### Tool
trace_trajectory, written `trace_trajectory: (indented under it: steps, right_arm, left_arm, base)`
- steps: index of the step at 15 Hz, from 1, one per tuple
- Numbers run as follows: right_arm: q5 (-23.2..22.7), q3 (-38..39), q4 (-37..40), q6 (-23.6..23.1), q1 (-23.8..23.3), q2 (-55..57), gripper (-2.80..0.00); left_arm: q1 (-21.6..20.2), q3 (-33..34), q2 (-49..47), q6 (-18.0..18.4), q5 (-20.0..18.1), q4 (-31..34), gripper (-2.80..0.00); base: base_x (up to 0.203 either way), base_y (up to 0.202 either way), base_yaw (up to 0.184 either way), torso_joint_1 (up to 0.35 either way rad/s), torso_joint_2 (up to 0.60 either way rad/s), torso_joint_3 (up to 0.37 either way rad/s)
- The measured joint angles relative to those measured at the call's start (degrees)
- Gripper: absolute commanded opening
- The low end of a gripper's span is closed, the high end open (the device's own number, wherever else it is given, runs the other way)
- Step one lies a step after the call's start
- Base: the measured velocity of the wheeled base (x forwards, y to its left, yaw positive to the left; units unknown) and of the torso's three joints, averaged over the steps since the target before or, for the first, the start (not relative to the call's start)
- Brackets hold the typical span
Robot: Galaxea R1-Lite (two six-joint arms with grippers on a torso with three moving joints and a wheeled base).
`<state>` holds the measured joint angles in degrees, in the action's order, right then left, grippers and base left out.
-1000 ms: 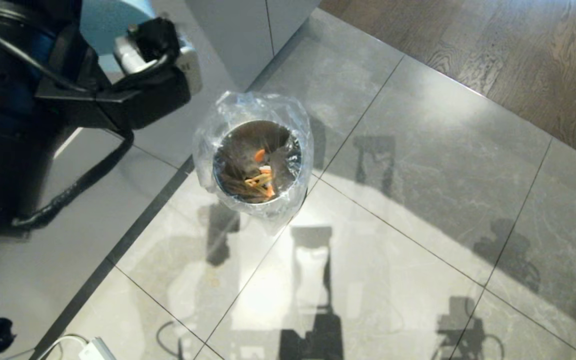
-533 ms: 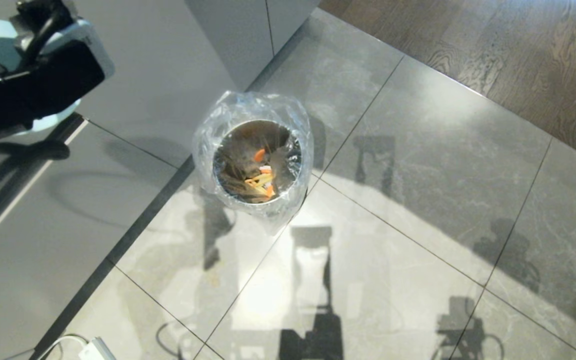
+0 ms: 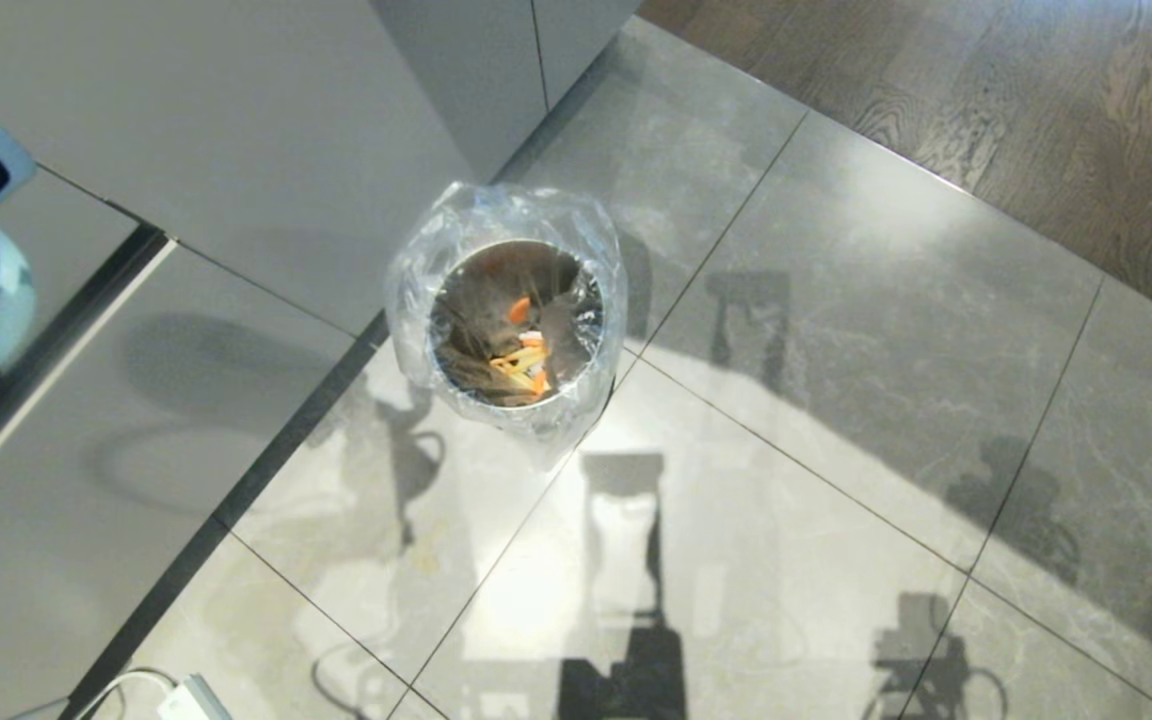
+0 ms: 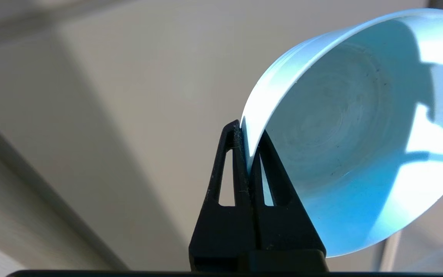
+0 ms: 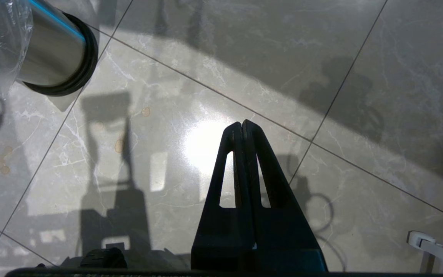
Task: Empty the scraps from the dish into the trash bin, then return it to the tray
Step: Put the bowl back to the table
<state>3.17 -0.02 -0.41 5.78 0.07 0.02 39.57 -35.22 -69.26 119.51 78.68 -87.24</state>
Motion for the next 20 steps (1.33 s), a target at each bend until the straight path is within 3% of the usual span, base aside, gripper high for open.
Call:
trace_trajectory:
  steps: [4,9,13,15,20]
  right_arm:
    - [0.0,0.0,0.0,0.0,0.0,0.0,-2.8]
    - [0.0,0.0,0.0,0.0,0.0,0.0,-2.8]
    - [0.0,0.0,0.0,0.0,0.0,0.0,-2.8]
    - [0.0,0.0,0.0,0.0,0.0,0.0,-2.8]
    - [0.0,0.0,0.0,0.0,0.0,0.0,-2.8]
  left_arm:
    - [0.0,6.2,1.0,-11.0,0.4,0.0,-2.8]
    - [4.8,14.3,6.1,-11.9,-0.2,0.1,-2.8]
    - [6.5,19.6,14.6,-12.2,-1.0,5.3,-2.8]
    - [4.3,23.1,18.8,-13.1,-1.4,5.8,-2.8]
    - [-6.7,33.0,26.1,-24.0,-1.9,6.0,-2.8]
  base:
    - [0.0,0.0,0.0,0.0,0.0,0.0]
    - [0.0,0.0,0.0,0.0,0.0,0.0]
    - [0.0,0.0,0.0,0.0,0.0,0.0]
    - [0.0,0.0,0.0,0.0,0.0,0.0]
    - [0.0,0.0,0.0,0.0,0.0,0.0]
